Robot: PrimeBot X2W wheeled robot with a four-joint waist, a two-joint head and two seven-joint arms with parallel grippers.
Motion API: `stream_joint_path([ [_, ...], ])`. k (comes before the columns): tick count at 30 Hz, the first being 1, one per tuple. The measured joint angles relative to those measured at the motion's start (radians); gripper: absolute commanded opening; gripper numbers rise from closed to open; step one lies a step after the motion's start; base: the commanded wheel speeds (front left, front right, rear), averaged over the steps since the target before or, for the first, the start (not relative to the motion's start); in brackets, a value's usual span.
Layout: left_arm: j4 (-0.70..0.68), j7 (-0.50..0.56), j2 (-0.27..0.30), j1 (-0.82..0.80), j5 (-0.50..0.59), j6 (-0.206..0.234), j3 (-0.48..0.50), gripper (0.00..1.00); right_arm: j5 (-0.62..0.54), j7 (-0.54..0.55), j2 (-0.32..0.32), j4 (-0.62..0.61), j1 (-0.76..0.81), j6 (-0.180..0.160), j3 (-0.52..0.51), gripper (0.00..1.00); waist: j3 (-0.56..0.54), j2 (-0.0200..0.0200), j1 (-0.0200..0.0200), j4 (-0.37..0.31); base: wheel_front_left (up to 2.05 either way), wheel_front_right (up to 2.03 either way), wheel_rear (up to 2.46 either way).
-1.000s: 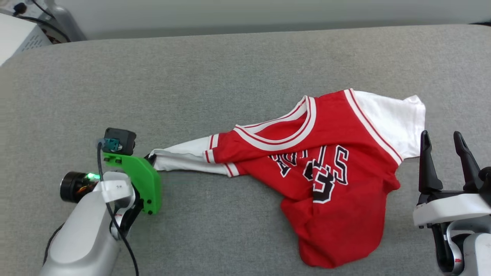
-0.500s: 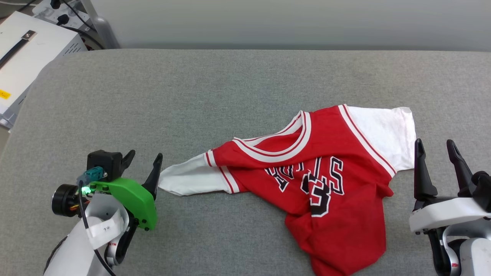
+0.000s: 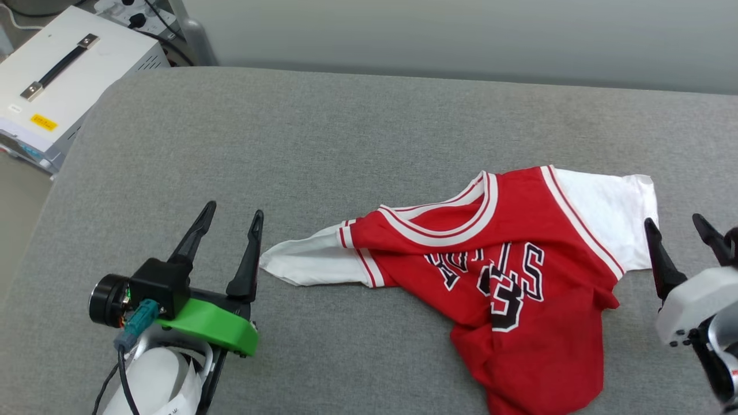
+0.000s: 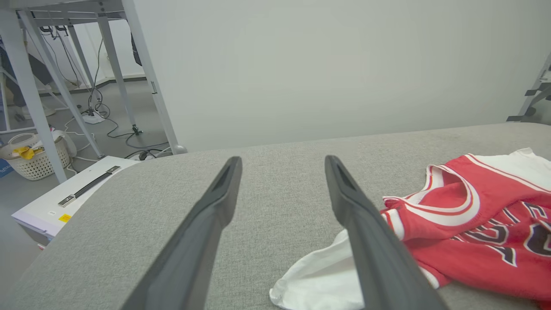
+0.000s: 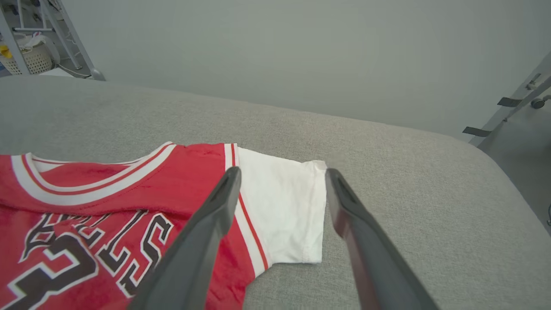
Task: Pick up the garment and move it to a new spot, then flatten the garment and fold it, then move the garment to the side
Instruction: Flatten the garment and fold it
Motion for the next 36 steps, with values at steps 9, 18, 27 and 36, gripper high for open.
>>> stream_joint_path([
  [9, -0.118, 0.000, -0.050, 0.012, 0.063, -0.038, 0.028, 1.00, 0.190, 0.484, -0.191, 0.068, -0.200, 0.000, 0.002, 1.00, 0.085, 0.0000, 0.0000, 0.056, 0.00, 0.00, 0.00],
  [18, -0.113, 0.000, -0.101, 0.002, 0.068, -0.071, 0.030, 1.00, 0.194, 0.709, -0.299, 0.283, -0.413, 0.000, -0.040, 1.00, 0.196, 0.0000, 0.0000, 0.161, 0.00, 0.00, 0.00],
  [27, -0.109, 0.000, -0.125, -0.023, 0.070, -0.082, 0.031, 1.00, 0.149, 0.688, -0.338, 0.407, -0.483, 0.000, -0.026, 1.00, 0.268, -0.0001, 0.0001, 0.224, 0.00, 0.00, 0.00],
  [36, -0.096, 0.000, -0.131, -0.027, 0.072, -0.084, 0.047, 1.00, 0.149, 0.665, -0.336, 0.447, -0.490, 0.000, -0.005, 0.00, 0.283, 0.0000, 0.0001, 0.229, 0.00, 0.00, 0.00],
])
